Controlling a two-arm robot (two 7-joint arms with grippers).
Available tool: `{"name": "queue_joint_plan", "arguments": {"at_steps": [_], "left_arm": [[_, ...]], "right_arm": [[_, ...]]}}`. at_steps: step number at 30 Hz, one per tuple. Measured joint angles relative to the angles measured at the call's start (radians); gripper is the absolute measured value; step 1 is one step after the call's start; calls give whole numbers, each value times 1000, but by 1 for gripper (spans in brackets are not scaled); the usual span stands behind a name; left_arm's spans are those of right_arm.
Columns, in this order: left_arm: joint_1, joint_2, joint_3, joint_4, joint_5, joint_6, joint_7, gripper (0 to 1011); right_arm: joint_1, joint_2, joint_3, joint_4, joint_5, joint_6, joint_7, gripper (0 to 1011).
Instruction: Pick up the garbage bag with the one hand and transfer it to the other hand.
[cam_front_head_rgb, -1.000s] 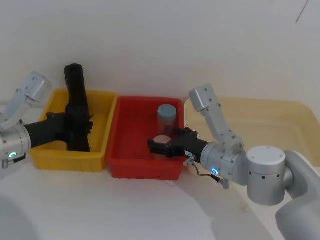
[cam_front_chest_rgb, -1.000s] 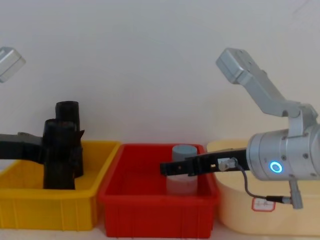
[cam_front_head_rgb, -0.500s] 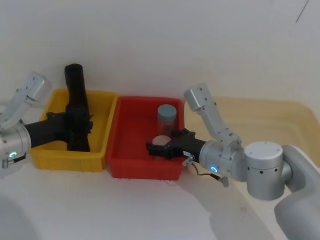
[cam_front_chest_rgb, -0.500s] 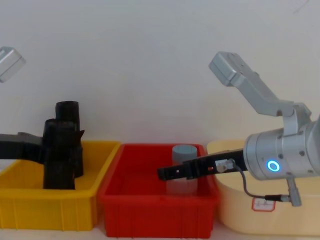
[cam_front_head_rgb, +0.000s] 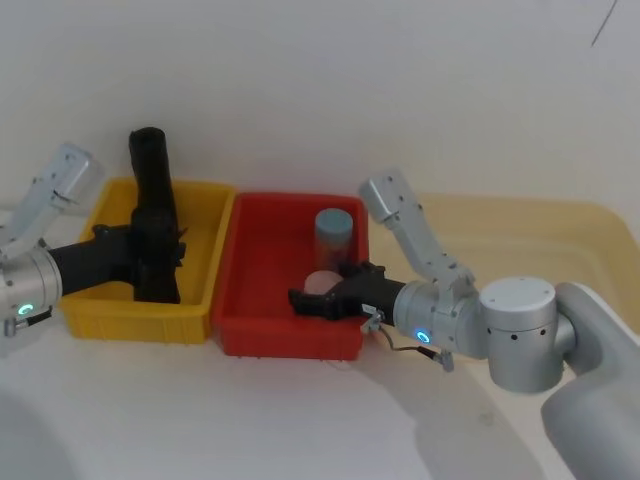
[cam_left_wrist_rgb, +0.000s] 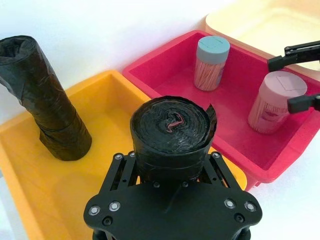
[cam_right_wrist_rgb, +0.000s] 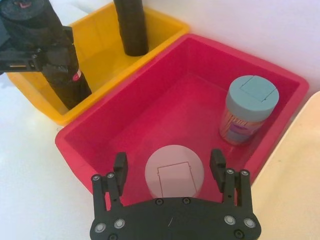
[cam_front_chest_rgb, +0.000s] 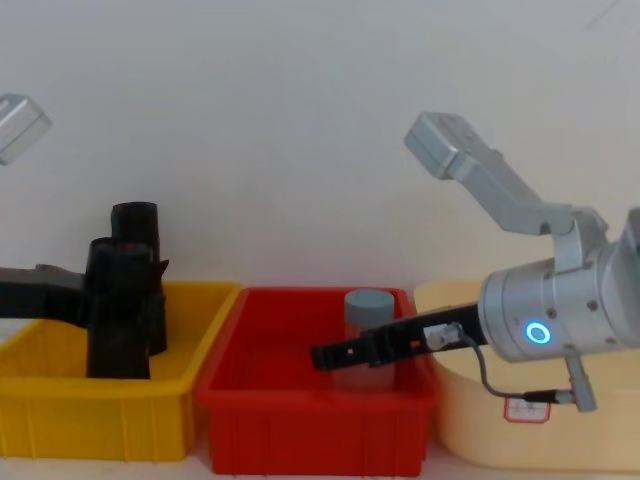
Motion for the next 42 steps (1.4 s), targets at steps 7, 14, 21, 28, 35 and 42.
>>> {"name": "queue_joint_plan", "arguments": {"at_steps": [7,14,21,28,35,42], "left_arm": [[0,0,0,0,0,0,0,446],[0,0,0,0,0,0,0,446],[0,0,0,0,0,0,0,446],[0,0,0,0,0,0,0,446],[0,0,0,0,0,0,0,446],[1,2,-1,-14,2,0,4,446]], "right_arm": [[11,-7,-7,20,-11,5,8,1002],[16,-12,-11,32,-18,7,13,945],[20,-14,-13,40,-23,8,15,770],[22,-16,-14,43,-24,8,16,663],[23,-17,-14,45,-26,8,17,663],[17,-14,-12,30,-30,7,17,663]]}}
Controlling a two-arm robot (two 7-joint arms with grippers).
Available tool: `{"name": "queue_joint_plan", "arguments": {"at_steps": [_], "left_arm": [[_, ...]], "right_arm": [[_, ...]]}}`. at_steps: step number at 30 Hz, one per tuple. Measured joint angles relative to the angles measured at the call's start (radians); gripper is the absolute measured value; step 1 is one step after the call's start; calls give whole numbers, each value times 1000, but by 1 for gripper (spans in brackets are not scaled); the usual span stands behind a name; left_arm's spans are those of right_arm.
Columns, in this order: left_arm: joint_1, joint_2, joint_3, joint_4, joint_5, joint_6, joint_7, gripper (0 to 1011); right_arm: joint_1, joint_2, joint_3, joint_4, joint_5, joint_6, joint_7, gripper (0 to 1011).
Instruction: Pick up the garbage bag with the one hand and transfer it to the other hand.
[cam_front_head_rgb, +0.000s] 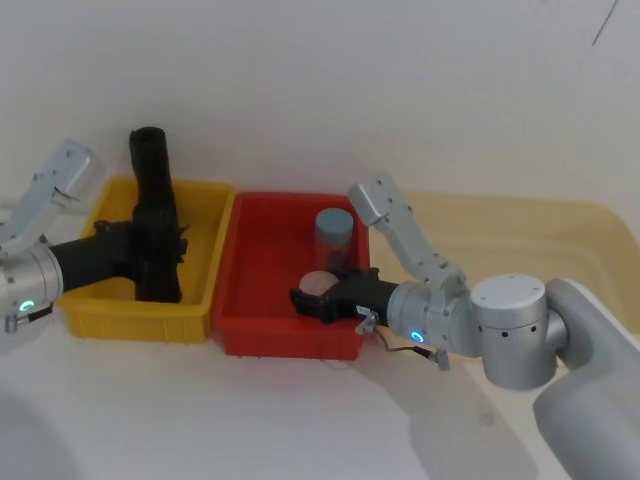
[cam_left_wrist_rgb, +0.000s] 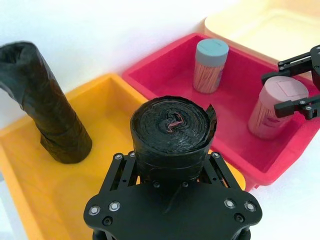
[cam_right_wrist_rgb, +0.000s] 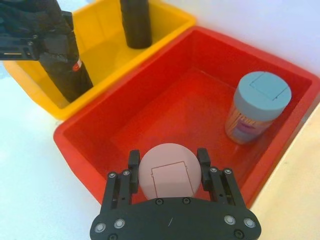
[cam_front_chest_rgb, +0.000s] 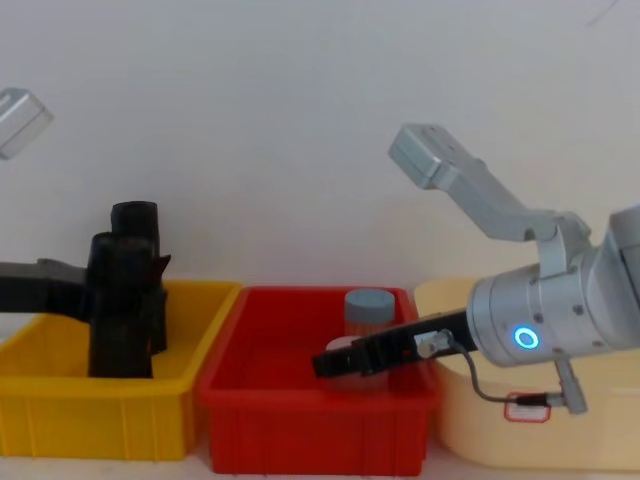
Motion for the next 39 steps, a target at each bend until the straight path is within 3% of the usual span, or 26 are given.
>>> {"name": "queue_joint_plan", "arguments": {"at_steps": [9,15,22,32,39], "left_arm": [[3,22,-16,-89,2,6,18,446],[-15,43,-30,-174,1,24,31,446],[-57,50,-31,-210,2,25,18,446],[-139,14,-2,-162,-19,-8,-66,446],[-220,-51,41,-63,-38,-42,-154,446]], "right_arm": [[-28,21,20,-92,-4,-15,-11,663],[-59,48,53,-205,-3,-20,-26,663],[-89,78,101,-333,-6,-10,-56,663],[-130,119,181,-486,-26,42,-121,663],[-155,138,232,-544,-43,93,-169,663]]}}
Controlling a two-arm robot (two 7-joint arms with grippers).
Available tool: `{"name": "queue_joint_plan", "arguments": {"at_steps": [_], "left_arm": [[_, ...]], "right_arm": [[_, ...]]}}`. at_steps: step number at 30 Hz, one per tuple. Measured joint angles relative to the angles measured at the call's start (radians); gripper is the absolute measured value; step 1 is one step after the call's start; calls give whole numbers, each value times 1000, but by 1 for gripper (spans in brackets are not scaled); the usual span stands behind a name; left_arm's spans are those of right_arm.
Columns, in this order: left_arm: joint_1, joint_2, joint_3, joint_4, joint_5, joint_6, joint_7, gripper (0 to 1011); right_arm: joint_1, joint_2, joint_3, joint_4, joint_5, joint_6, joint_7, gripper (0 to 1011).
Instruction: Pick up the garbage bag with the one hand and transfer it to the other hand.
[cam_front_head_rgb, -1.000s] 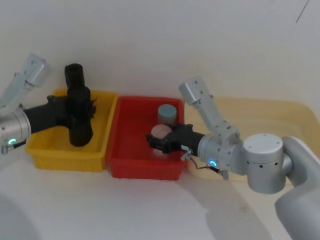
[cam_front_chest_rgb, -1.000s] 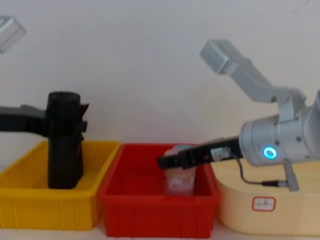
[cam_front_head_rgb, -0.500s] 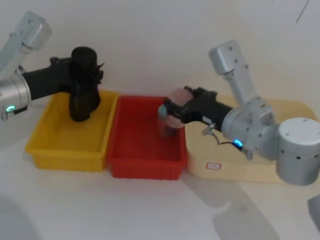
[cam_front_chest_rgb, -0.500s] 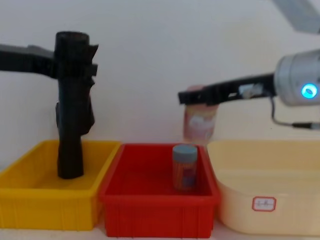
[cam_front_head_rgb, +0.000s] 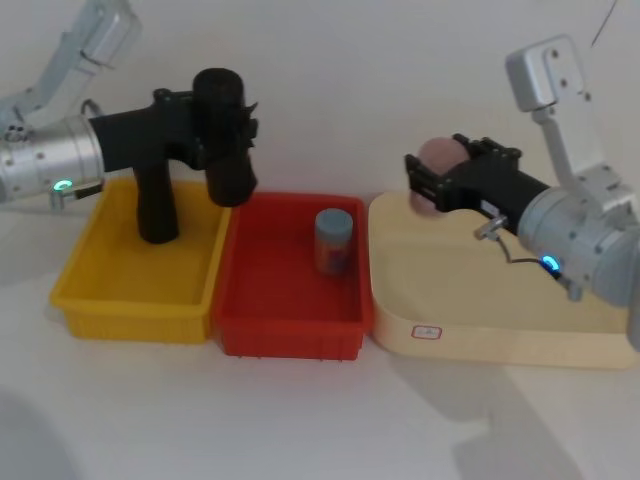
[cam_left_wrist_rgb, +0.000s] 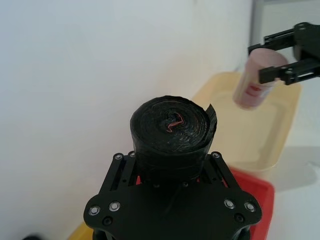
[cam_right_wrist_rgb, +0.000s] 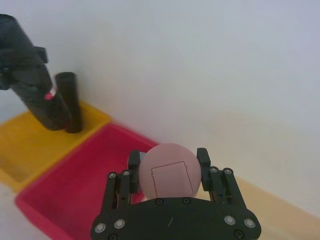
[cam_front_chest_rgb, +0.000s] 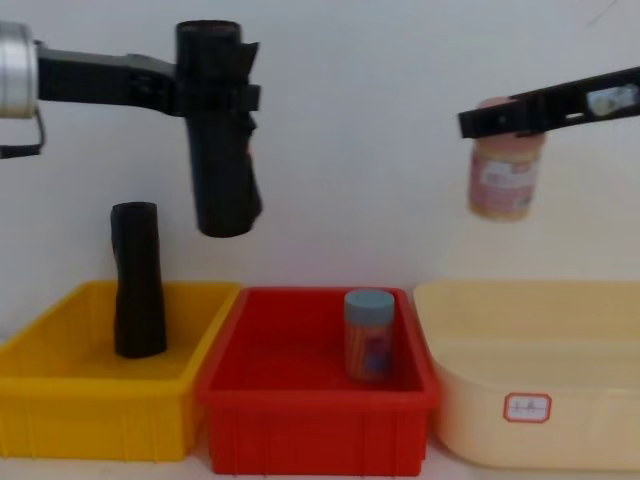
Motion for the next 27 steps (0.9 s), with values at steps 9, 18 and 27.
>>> {"name": "queue_joint_plan", "arguments": {"at_steps": [9,18,27], "left_arm": [[-95,-99,60,155,-8,-47,-100,446],[-223,-255,124,412,-10,-139,-224,446],[-386,-447,225,790,-75,-283,-339,446]], "right_arm": [[-24,6,57,5,-11,65,-50,663],[-10,-13,87,109,-7,82,-60,663],[17,-35,100,212,4,67,-44,663]]}}
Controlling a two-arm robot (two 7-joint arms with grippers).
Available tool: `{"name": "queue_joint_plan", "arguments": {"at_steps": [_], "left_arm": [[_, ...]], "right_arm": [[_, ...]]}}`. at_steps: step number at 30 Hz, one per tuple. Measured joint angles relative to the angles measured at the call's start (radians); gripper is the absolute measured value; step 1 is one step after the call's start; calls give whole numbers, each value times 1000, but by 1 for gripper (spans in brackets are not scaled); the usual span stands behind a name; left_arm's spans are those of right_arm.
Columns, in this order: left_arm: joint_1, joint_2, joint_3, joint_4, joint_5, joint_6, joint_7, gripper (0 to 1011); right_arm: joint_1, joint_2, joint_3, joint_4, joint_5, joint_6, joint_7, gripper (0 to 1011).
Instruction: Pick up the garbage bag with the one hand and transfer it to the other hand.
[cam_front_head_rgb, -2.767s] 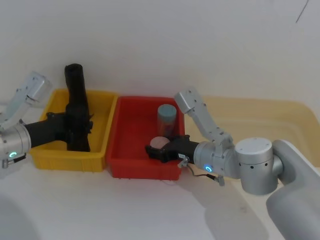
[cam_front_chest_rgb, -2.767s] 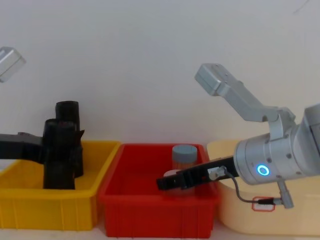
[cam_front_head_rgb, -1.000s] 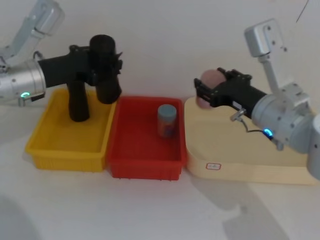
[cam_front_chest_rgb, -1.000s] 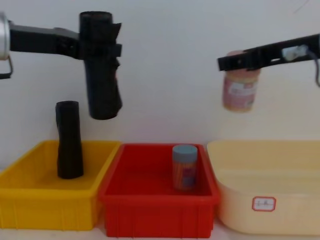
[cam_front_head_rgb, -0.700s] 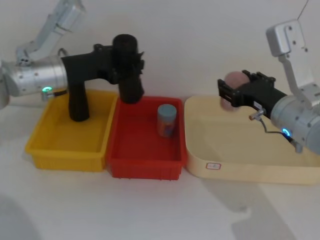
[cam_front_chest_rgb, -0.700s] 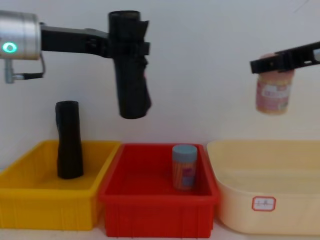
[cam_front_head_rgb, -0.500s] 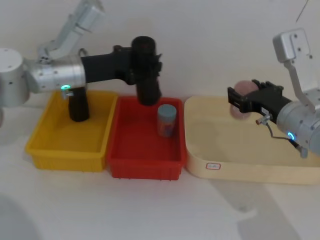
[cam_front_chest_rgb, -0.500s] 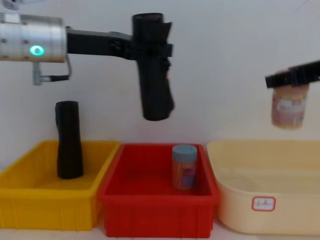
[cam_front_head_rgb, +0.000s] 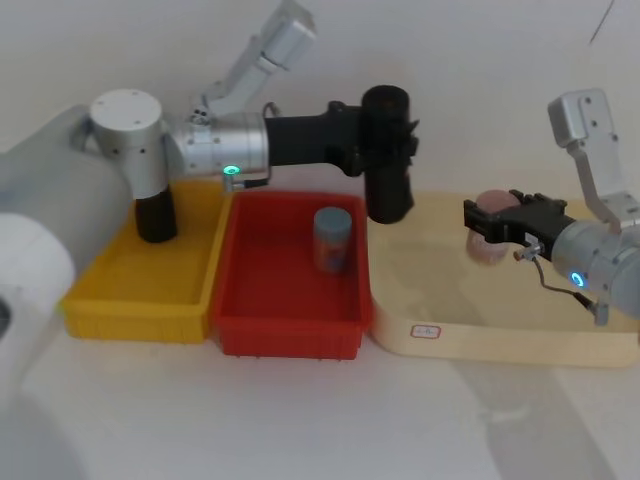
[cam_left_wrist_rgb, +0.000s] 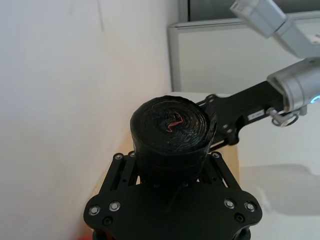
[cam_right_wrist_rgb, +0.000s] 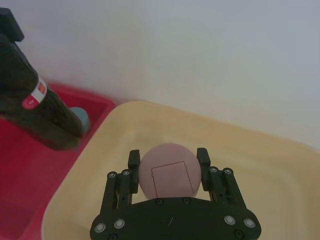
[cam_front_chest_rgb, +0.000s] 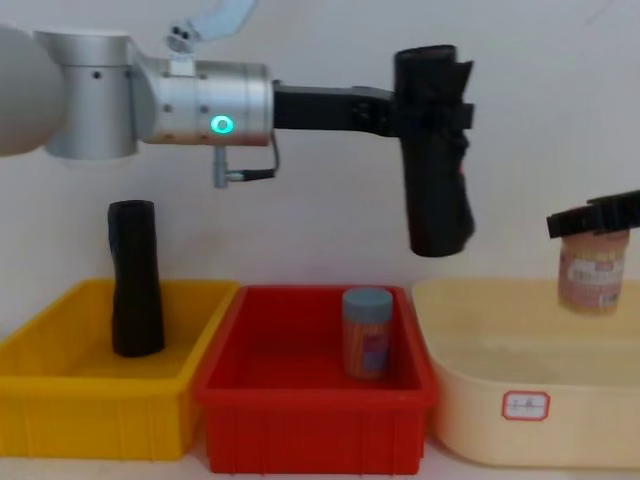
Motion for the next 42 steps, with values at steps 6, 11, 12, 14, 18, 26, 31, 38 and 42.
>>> {"name": "queue_joint_plan", "arguments": {"at_steps": [6,11,12,14,18,26,31,38,42], "left_arm": [[-70,-79,58,163,-46,-66,-48,446],[-103,-116,85,241,-68,-96,-71,446],[-107,-121,89,250,-70,-100,-73,446],[-119,-134,98,277,-79,-111,-81,446],[-135,-152,112,314,-90,-126,-93,446],[-155,-175,128,361,-103,-144,-106,446],[-164,-184,135,381,-108,-151,-111,446],[-170,-192,140,395,-112,-158,-116,446],[-173,-195,143,402,-114,-160,-117,446]], "right_arm": [[12,-9,4,39,4,-11,9,776],[17,-14,6,58,6,-16,14,886],[18,-14,7,61,7,-17,14,914],[20,-16,7,68,7,-19,15,979],[23,-18,8,76,8,-21,17,1001],[25,-20,9,86,8,-24,20,1001],[14,-12,2,67,6,-26,32,1001],[-15,13,-22,7,-6,-28,61,1001],[-41,35,-42,-44,-13,-32,90,1001]]}}
